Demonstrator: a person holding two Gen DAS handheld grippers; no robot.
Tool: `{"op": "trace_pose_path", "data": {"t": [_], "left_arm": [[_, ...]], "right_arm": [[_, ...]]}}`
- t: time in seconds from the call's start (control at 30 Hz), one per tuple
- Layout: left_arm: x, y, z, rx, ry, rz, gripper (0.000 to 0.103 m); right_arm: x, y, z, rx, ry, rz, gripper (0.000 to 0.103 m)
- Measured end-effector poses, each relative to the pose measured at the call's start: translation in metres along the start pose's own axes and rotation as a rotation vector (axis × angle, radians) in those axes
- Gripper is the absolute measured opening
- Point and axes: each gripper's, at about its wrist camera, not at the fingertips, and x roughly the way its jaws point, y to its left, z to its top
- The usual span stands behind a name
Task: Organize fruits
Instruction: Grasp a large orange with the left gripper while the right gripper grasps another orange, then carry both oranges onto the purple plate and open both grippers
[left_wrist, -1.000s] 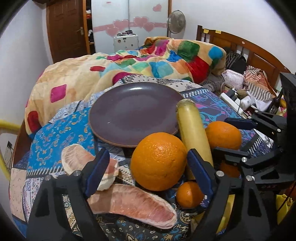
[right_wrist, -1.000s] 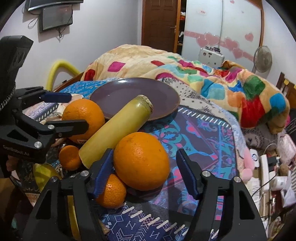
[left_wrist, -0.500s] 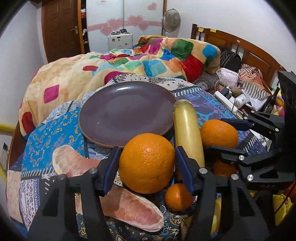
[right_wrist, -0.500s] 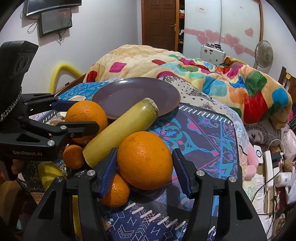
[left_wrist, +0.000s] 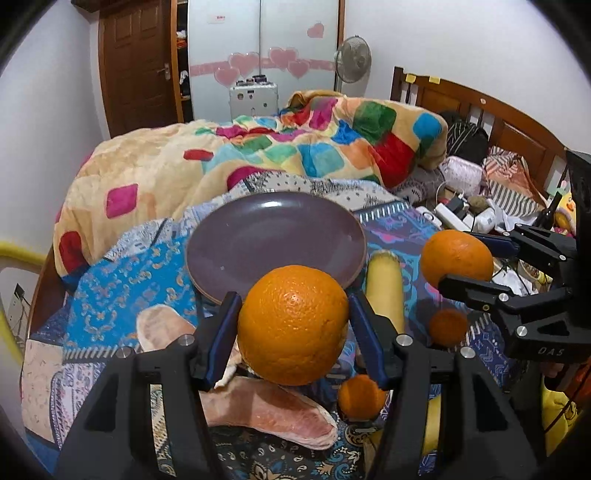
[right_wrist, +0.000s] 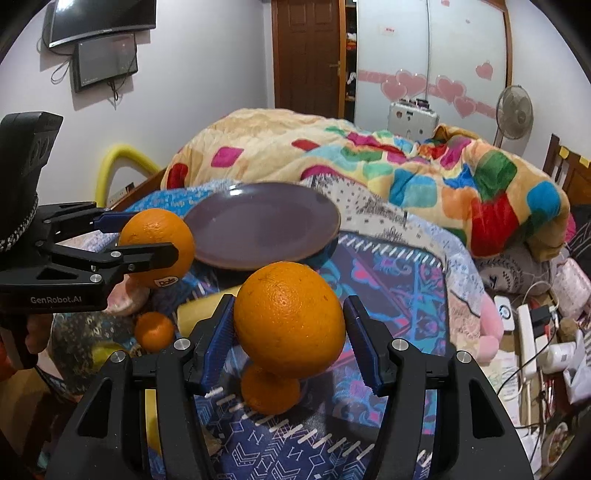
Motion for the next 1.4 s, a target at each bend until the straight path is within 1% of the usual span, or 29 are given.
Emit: {"op": "trace_pose_path", "data": {"t": [0.4,0.6,0.77,0.93,1.07,1.17,1.27,1.4], "left_arm": [[-0.008,0.017,0.027,-0.008,-0.068,0.071,0.059],[-0.006,0.024,0.041,-0.010,-0.090,0.092,0.059],[0.002,0.034,0.051,-0.030,-0.088,0.102,0.059],[0.017,0.046,0.058,-0.050,-0.067,0.109,0.059],[0.034,0.059,0.063,-0.080,-0.019,0.096,0.059],[0.045,0.065,0.066,-0.091,0.006,0.096,0.059],[0.055,0.068,0.069,-0.082,0.017,0.121,0.059],[0.073,0.073,0.074,-0.073,0.053,0.137,0.059]], "right_arm": [[-0.012,-0.004,0.030,-0.004,-0.098,-0.037,0.056],[-0.001,-0.009,0.045,-0.004,-0.115,-0.054,0.056],[0.015,-0.012,0.056,-0.001,-0.113,-0.069,0.056],[0.027,-0.009,0.066,-0.007,-0.113,-0.082,0.056],[0.042,-0.006,0.074,-0.009,-0.096,-0.079,0.056],[0.056,-0.004,0.078,-0.018,-0.073,-0.082,0.056],[0.068,-0.003,0.080,-0.025,-0.049,-0.084,0.056],[0.087,-0.003,0.083,-0.024,-0.003,-0.079,0.056]]}}
